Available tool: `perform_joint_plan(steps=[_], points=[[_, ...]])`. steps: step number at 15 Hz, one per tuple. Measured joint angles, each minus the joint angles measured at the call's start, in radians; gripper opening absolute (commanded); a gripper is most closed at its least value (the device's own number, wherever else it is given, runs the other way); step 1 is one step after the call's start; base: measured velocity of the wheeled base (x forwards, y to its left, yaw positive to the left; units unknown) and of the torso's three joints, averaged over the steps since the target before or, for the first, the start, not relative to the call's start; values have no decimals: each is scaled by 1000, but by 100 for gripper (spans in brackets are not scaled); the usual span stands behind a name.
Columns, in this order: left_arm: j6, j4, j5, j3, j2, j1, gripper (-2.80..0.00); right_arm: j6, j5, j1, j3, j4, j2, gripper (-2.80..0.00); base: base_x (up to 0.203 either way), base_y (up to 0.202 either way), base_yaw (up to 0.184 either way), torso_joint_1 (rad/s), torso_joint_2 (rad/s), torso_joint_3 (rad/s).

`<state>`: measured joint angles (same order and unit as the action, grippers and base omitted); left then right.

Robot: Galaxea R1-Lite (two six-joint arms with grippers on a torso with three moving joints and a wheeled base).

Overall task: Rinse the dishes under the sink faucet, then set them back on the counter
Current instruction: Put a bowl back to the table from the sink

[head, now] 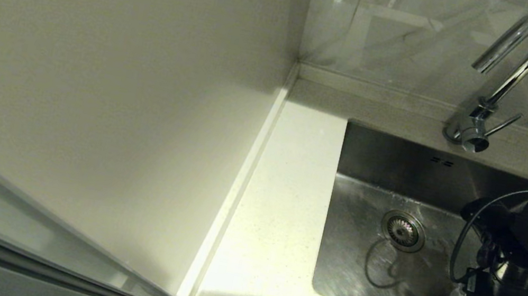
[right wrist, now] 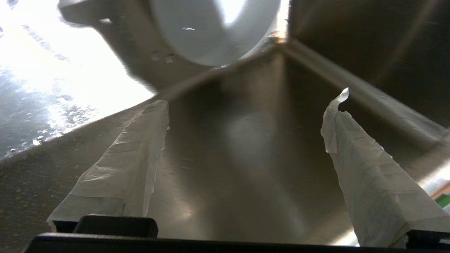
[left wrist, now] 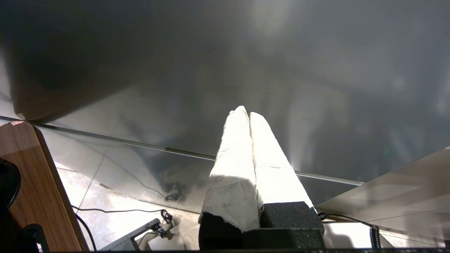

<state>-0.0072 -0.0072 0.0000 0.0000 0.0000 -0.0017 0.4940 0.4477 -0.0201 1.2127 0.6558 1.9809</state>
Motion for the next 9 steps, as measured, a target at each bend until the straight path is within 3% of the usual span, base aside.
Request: perform_joint_plan(steps=[5,9], points=[[0,0,0,0,0,0,-280,77,-21,25,146,3,113,0,0,0,0,0,0,0],[0,0,0,0,0,0,-280,302,-24,27,324,145,213,0,0,0,0,0,0,0]])
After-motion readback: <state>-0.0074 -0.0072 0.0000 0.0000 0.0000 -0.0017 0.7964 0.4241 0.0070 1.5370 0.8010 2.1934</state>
